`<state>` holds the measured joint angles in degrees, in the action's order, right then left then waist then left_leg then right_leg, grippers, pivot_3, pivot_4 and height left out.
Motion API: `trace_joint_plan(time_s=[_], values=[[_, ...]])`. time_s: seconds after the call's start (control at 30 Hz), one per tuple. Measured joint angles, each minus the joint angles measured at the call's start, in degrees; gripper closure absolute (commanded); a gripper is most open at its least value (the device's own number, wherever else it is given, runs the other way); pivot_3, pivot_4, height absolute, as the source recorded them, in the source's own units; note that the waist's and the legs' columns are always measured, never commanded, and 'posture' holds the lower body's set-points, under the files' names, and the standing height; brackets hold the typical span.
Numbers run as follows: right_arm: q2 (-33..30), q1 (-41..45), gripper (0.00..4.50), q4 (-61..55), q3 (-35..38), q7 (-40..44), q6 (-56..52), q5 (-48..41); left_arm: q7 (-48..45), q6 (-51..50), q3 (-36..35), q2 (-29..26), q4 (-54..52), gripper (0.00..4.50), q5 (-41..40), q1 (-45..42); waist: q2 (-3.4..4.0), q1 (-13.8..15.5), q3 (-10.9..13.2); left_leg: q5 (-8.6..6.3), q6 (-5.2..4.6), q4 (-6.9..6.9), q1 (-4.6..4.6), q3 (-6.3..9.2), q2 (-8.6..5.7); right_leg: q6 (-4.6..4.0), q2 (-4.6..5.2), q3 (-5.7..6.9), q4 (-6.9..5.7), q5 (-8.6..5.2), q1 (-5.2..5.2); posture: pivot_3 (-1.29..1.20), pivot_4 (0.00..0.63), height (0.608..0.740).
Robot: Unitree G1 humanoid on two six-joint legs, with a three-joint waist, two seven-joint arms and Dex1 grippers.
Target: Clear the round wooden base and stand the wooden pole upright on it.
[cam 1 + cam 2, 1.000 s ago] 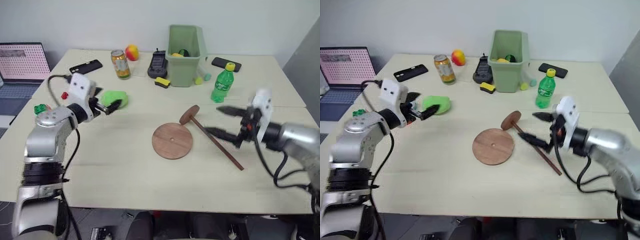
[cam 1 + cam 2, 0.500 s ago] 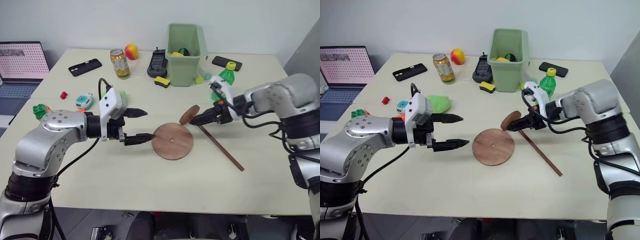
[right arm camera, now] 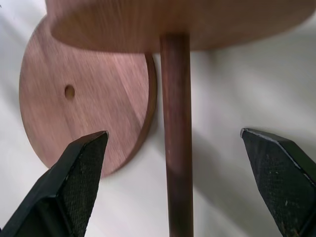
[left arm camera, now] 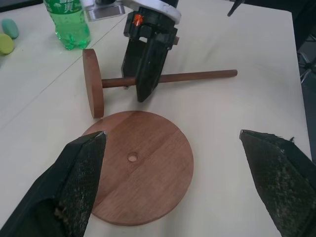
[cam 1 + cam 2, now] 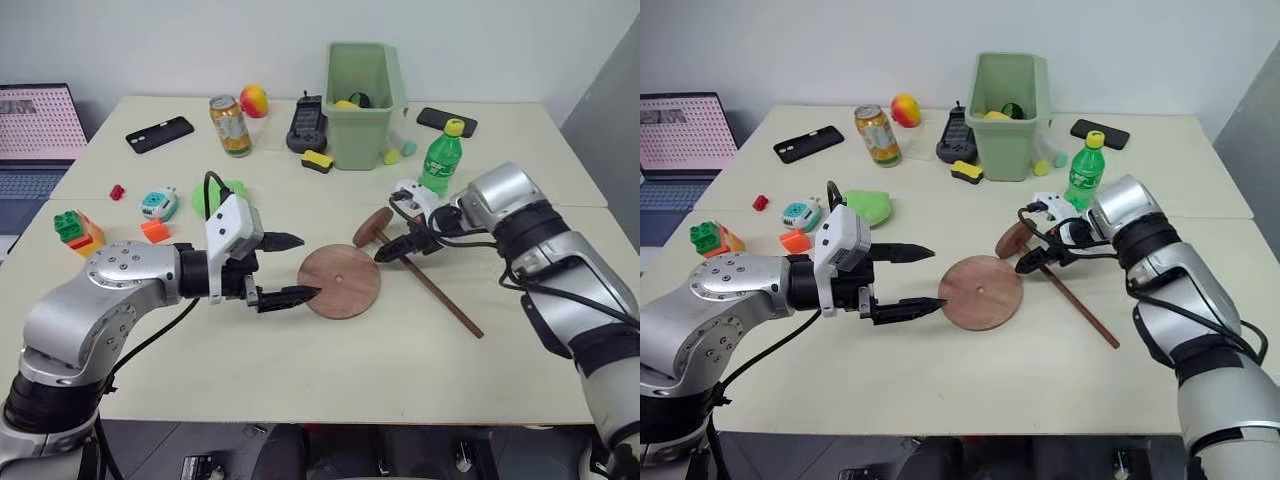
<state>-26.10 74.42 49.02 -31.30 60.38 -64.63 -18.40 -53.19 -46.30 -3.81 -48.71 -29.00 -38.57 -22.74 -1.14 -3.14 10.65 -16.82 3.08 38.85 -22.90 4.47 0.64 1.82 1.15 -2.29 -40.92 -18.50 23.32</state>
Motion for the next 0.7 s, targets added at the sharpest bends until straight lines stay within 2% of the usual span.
trace_joint_plan(time_s=[0.07, 0.1, 0.13, 0.17, 0.3, 0.33, 0.43, 0.63, 0.7], values=[[1.1, 1.0, 0.0, 3.0, 0.9, 0.9, 1.4, 1.6, 0.4, -0.5, -0.1, 0.0, -0.1, 0.01, -0.6, 0.0, 0.0, 0.0, 0.0, 0.0, 0.0, 0.0, -0.01, 0.01, -0.02, 0.0, 0.0, 0.01, 0.02, 0.0, 0.0, 0.0, 0.15, 0.74], [1.4, 1.3, 0.36, 4.2, 0.9, 1.5, 2.2, 2.4, 0.6, -0.7, -0.1, 0.0, -0.2, 0.0, -0.8, 0.1, 0.0, 0.0, 0.0, 0.0, 0.0, 0.0, -0.02, 0.0, -0.03, 0.0, 0.01, 0.0, 0.03, 0.0, 0.0, 0.0, 0.15, 0.74], [1.7, 1.3, 0.39, 5.1, 0.9, 2.1, 2.9, 3.2, 0.8, -0.8, -0.1, 0.0, -0.2, 0.0, -0.9, 0.1, 0.0, 0.0, 0.0, 0.0, 0.0, 0.0, -0.02, -0.01, -0.04, 0.0, 0.01, 0.0, 0.03, 0.0, 0.0, 0.0, 0.15, 0.74], [2.0, 1.4, 0.79, 6.5, 0.9, 3.2, 4.0, 4.3, 1.0, -0.9, -0.1, -0.1, -0.3, 0.0, -1.2, 0.1, 0.0, 0.0, 0.0, 0.0, 0.0, 0.0, -0.02, -0.03, -0.05, 0.0, 0.01, -0.01, 0.04, 0.0, 0.0, 0.0, 0.15, 0.74], [2.5, 1.9, 1.76, 9.2, 1.1, 5.3, 5.9, 7.4, 1.2, -1.1, -0.4, -0.4, -0.3, 0.0, -1.7, 0.1, 0.0, -0.1, 0.0, 0.0, 0.01, 0.0, -0.01, -0.02, -0.03, 0.0, 0.01, -0.01, 0.03, 0.0, 0.0, 0.0, 0.15, 0.74], [2.8, 2.2, 2.17, 9.9, 1.5, 5.9, 5.9, 8.1, 1.2, -1.1, -0.4, -0.4, -0.3, 0.0, -1.7, 0.0, 0.0, -0.1, 0.0, 0.01, 0.01, 0.0, -0.01, -0.02, -0.03, 0.0, 0.01, -0.01, 0.02, 0.0, 0.0, 0.0, 0.15, 0.74], [3.5, 3.0, 2.92, 10.8, 2.8, 7.2, 5.9, 9.0, 0.8, -1.0, -0.3, -0.6, -0.1, 0.0, -1.7, -0.1, 0.0, -0.2, 0.0, 0.01, 0.01, 0.0, 0.0, -0.02, -0.02, 0.0, 0.01, -0.01, 0.03, 0.0, 0.0, 0.0, 0.15, 0.74], [4.1, 3.8, 4.25, 13.1, 5.9, 8.1, 5.1, 10.6, -0.8, -0.8, -0.1, -1.2, 0.3, 0.0, -1.6, -0.5, 0.0, -0.1, 0.0, 0.01, 0.02, 0.0, -0.01, -0.03, -0.05, 0.0, 0.01, -0.02, 0.02, 0.0, 0.0, 0.0, 0.15, 0.74], [4.1, 4.4, 4.3, 13.9, 7.5, 7.9, 4.5, 10.8, -1.4, -0.7, 0.0, -1.2, 0.5, 0.0, -1.5, -0.8, 0.01, -0.1, 0.0, 0.01, 0.02, 0.0, -0.01, -0.03, -0.04, 0.0, 0.01, -0.01, 0.02, 0.0, 0.0, 0.0, 0.15, 0.74]])
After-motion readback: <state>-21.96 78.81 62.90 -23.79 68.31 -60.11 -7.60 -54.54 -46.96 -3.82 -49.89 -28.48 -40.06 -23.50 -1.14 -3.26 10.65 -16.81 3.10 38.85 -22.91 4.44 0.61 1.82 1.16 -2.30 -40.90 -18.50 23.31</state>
